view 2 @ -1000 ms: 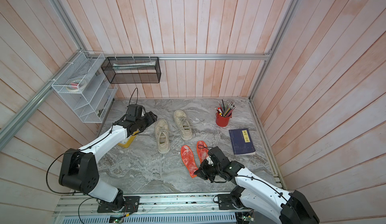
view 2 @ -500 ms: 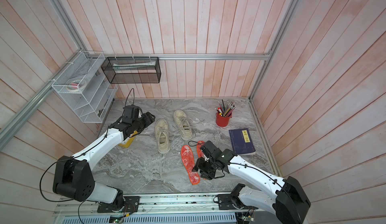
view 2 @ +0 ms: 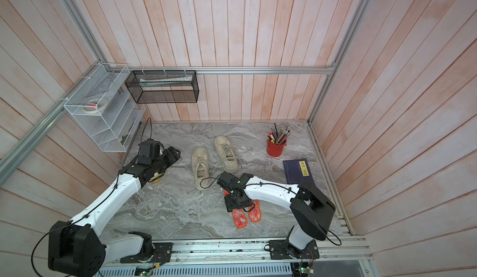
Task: Remove the insole from the shoe
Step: Move the insole to the center of the board.
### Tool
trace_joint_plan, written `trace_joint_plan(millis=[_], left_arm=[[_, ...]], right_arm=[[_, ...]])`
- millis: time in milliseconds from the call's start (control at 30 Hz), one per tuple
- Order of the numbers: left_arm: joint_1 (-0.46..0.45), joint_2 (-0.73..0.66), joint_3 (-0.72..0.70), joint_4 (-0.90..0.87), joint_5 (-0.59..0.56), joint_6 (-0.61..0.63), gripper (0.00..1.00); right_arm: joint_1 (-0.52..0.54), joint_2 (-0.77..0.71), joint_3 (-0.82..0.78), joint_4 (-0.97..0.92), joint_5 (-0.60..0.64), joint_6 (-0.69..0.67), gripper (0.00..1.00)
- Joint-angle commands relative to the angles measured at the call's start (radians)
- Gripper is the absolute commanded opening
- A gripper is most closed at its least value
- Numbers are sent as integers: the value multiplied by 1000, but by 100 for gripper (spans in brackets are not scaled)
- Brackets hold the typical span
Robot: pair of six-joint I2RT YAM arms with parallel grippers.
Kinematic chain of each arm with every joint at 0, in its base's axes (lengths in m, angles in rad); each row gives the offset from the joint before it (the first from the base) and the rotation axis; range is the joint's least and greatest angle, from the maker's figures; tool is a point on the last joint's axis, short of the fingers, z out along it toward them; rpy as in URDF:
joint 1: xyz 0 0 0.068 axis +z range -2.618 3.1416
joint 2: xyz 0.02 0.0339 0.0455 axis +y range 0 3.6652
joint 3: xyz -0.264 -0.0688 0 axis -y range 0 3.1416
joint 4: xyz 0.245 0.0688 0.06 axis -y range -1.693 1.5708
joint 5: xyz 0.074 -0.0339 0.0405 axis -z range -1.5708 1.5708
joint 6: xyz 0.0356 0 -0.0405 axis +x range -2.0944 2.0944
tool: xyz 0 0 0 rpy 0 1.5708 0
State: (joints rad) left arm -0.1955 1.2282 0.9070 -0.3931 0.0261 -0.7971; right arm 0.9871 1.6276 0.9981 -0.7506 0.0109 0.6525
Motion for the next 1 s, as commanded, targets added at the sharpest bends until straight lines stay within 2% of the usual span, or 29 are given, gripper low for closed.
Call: trace_joint_plan(millis=[0,167,300,433,633,800,967], left_arm=[[13,-31,-28,-31,-22,18,80],[22,-46,-32,-45,-19,21,80],[27,-52,-31,-48,-23,24,80],[31,-52,-32,-56,-23,27,80],[37,-55,-45,-59,-26,31,80],[38,-50,-48,-58,-25,33,80],[41,-49,-48,-59,-26,37,80]], right_arm=[[2,39,29,15,29,-77,71],[2,82,45,70,-22,-82,71],[-6,98,43,75,5,-49,69],[-31,70,5,78,34,32,60],[-60,-16,-94,123,3,124,50],[-62,-28,-110,126,-6,155,49],[-65,-26,-78,110,6,160,54]])
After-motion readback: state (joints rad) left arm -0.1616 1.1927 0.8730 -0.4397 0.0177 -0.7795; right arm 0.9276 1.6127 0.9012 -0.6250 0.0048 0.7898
